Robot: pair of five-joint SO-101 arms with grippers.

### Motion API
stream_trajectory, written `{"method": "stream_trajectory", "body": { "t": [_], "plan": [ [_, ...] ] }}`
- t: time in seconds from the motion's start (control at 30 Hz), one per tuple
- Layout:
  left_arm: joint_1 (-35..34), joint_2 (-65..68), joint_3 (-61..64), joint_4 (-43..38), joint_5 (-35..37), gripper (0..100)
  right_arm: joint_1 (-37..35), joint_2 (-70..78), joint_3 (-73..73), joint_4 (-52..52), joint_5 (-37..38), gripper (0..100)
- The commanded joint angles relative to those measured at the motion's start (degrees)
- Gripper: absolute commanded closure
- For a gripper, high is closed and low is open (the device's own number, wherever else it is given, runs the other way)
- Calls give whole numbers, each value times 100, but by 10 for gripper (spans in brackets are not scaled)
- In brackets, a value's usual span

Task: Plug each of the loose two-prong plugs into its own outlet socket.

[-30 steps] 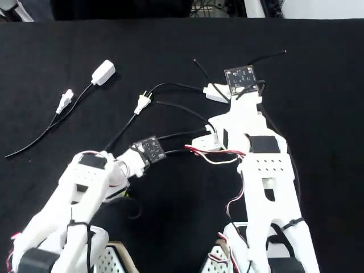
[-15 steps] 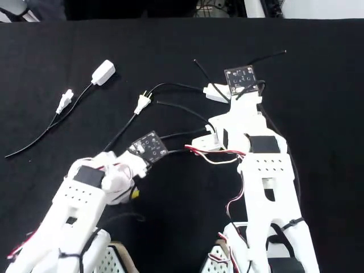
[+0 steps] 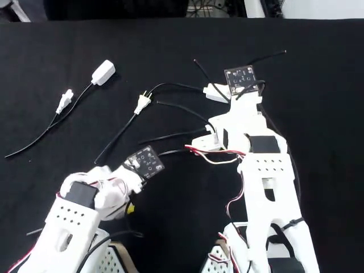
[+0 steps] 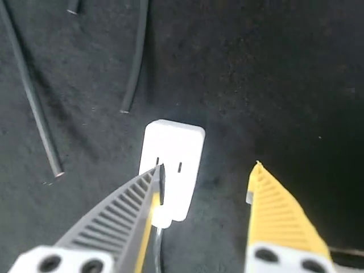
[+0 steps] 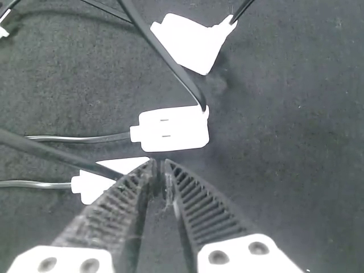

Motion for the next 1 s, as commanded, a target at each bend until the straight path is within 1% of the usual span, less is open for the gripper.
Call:
{"method": "stream_trajectory", "body": {
  "t": [0.0,0.13,0.3,0.4,0.47,0.57,0.77,0.87,0.97],
  "plan": [
    [22,-53,374,-571,44,754,-79,-4,-40,-53,35,984],
    [13,-53,655,-932,44,754,-79,-4,-31,-53,18,984],
    [-13,-44,646,-1055,44,754,-79,-4,-40,88,18,985],
    [-277,211,558,-1099,18,753,-79,-4,-40,88,18,985],
    [-576,659,400,-1275,-26,753,-79,-4,-40,88,18,985],
    [-963,1732,-92,-1512,-273,753,-79,-4,-40,88,18,985],
    [-1024,4176,-1534,-1187,-545,759,-79,-4,-40,97,18,985],
    [-1068,4668,-2009,-1108,-563,793,-79,-4,-40,97,18,985],
    [-1077,4668,-2229,-1037,-571,810,-79,-4,-40,97,35,985]
  ]
}}
